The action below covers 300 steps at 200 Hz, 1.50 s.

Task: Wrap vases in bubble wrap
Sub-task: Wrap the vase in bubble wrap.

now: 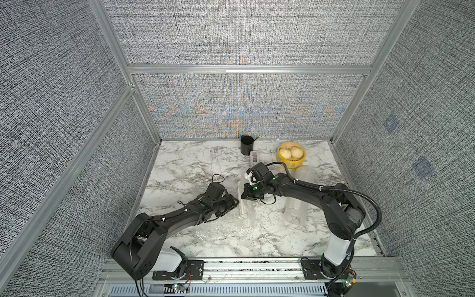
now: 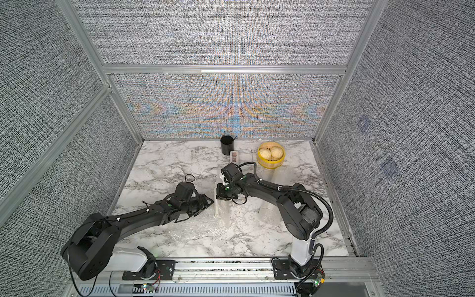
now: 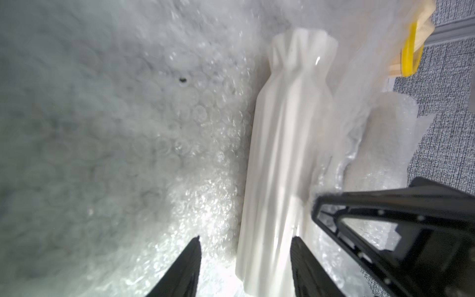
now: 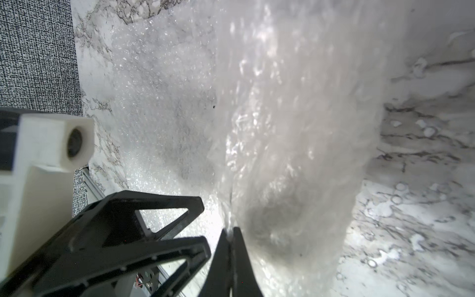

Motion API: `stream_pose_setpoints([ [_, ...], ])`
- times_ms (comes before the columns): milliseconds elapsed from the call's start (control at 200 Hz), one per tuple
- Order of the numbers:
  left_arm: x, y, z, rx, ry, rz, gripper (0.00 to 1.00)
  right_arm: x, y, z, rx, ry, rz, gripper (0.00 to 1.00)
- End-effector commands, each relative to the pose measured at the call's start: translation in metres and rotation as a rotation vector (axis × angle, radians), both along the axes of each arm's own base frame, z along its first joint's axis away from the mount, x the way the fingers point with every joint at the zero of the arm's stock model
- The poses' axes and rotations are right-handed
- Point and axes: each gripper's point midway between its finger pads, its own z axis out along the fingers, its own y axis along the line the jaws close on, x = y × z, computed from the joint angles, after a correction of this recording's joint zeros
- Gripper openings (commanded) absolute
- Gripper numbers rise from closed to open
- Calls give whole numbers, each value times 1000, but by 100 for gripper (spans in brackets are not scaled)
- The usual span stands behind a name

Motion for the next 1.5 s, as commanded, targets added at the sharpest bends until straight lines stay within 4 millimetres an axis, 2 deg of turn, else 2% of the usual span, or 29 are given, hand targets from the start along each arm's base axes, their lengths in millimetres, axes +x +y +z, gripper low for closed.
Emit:
stream_pose_setpoints([
  [0,7,14,3,12,-18,24,57,-2,4,-4,-15,5,7,0],
  [130,31,20,22,-4,-71,33,56,-3,4,-12,-27,8,10,0],
  [210,46,10,35,-17,-119,-12,56,-4,5,-15,-30,14,11,0],
  [350,69,-12,43,-51,-157,-76,53,-5,7,-17,-29,13,12,0],
  [495,77,-15,18,-6,-89,-80,46,-5,7,-15,-28,9,12,0],
  [605,81,-23,12,-28,-85,-98,41,-5,7,-14,-25,6,13,0],
  [760,81,-21,-4,-3,-53,-98,33,-5,8,-14,-22,7,14,0],
  [916,74,-15,-19,27,-15,-85,31,-4,11,-4,1,-10,22,10],
  [991,72,-15,-25,27,1,-85,31,-4,12,4,14,-33,46,19],
  [1066,70,-17,-27,15,13,-91,31,-3,6,13,7,-47,50,26],
  [1196,65,-9,-34,48,26,-75,31,-8,-6,33,3,-78,59,34],
  [1271,63,-5,-35,64,25,-63,31,-12,-25,23,-73,-72,26,39],
  [1326,63,-7,-35,52,23,-65,31,-13,-31,14,-89,-43,7,42],
  [1496,64,-14,-32,27,26,-79,31,-15,-23,2,-49,1,-32,56],
])
